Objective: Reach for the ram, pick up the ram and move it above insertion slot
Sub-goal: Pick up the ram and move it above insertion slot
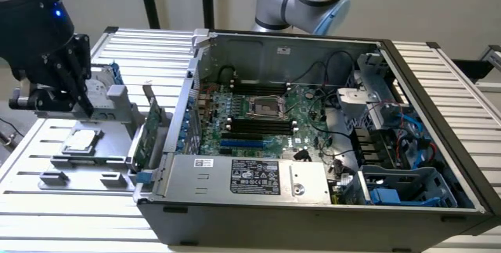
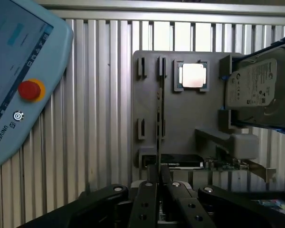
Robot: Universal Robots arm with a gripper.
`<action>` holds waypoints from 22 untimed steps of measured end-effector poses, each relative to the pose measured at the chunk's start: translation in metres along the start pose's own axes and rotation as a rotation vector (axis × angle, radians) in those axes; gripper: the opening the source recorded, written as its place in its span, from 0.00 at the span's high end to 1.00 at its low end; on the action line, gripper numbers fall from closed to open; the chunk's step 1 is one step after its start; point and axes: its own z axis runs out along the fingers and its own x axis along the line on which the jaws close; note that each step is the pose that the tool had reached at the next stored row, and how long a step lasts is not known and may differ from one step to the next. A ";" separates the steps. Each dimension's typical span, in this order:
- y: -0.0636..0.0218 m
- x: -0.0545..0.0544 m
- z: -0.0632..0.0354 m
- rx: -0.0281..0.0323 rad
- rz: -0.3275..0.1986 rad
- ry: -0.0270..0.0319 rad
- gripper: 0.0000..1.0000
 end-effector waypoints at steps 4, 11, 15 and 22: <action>-0.0103 -0.001 -0.0182 -0.0005 -0.005 -0.0069 0.86; -0.0319 -0.002 -0.0370 -0.0009 -0.013 -0.0221 0.86; -0.0484 -0.003 -0.0382 -0.0010 -0.014 -0.0243 0.86; -0.0803 -0.004 -0.0392 -0.0009 -0.014 -0.0243 0.86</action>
